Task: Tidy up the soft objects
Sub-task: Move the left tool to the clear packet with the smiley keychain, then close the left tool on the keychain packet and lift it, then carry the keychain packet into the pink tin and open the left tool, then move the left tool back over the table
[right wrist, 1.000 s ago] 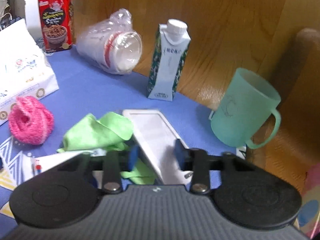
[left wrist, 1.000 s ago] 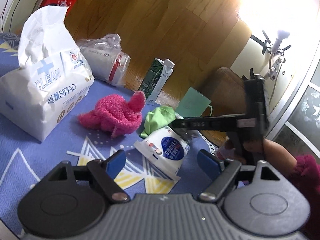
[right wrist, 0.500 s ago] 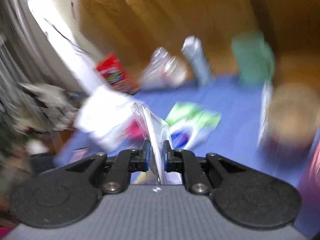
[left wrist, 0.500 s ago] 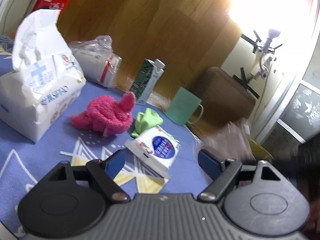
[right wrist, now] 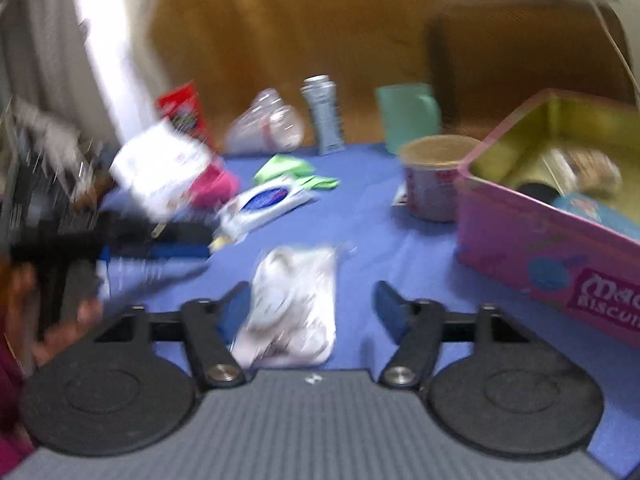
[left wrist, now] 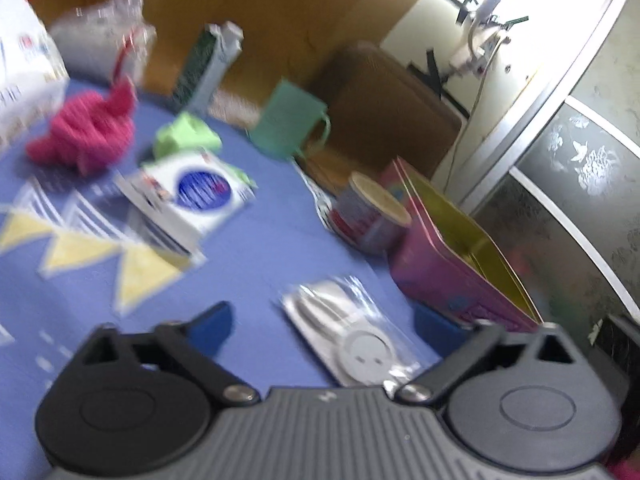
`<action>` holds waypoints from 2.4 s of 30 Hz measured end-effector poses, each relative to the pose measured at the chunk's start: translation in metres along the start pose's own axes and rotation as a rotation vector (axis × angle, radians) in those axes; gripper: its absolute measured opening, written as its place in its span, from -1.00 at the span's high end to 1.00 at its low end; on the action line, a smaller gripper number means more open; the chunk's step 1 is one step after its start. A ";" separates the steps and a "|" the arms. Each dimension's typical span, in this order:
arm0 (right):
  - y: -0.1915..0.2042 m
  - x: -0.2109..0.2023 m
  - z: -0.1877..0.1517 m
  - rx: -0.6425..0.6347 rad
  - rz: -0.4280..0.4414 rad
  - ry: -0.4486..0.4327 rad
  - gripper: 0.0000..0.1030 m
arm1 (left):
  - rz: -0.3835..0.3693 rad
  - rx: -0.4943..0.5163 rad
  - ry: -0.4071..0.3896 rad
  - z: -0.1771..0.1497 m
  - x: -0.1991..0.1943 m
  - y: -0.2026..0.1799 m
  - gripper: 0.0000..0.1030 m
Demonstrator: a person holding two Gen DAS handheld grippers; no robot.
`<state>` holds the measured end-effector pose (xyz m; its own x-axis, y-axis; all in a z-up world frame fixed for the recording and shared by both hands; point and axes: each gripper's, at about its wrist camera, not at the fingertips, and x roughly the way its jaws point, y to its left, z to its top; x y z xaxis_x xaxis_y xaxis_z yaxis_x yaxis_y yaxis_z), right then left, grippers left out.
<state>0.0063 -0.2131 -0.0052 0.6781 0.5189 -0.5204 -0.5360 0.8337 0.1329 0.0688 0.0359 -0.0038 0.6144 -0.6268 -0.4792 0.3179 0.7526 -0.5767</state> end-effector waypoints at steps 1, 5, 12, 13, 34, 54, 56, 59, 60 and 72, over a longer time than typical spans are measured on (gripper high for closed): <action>0.008 0.005 -0.004 -0.062 -0.015 0.005 -0.78 | -0.014 -0.010 0.028 -0.002 0.006 -0.003 -0.99; 0.015 0.022 -0.019 -0.156 -0.057 0.055 -0.70 | -0.005 0.041 0.053 -0.011 0.022 -0.023 -0.97; 0.017 0.017 -0.020 -0.155 -0.098 -0.021 -0.39 | 0.006 0.086 0.063 -0.015 0.029 -0.052 -0.81; 0.014 0.012 -0.020 -0.148 -0.101 -0.051 -0.39 | -0.007 0.091 0.054 -0.012 0.028 -0.057 -0.81; -0.103 -0.070 -0.007 -0.003 -0.559 -0.322 -0.40 | -0.182 0.484 0.077 0.021 0.166 -0.225 -0.82; -0.118 -0.073 -0.013 0.123 -0.684 -0.368 -0.59 | -0.032 0.592 -0.003 0.003 0.133 -0.227 -0.85; -0.113 -0.076 -0.013 0.136 -0.678 -0.370 -0.59 | -0.007 0.593 -0.015 0.001 0.123 -0.224 -0.86; -0.107 -0.077 -0.014 0.147 -0.667 -0.365 -0.59 | 0.043 0.580 -0.027 0.000 0.108 -0.214 -0.87; -0.105 -0.076 -0.014 0.148 -0.662 -0.362 -0.59 | 0.061 0.575 -0.030 0.000 0.103 -0.210 -0.87; -0.057 -0.054 0.000 0.109 -0.544 -0.339 -0.36 | 0.297 0.445 -0.034 0.005 0.058 -0.127 -0.91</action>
<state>0.0000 -0.2894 0.0152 0.9689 0.0333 -0.2450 -0.0295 0.9994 0.0192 0.0675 -0.0948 0.0452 0.7451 -0.3725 -0.5532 0.3976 0.9141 -0.0799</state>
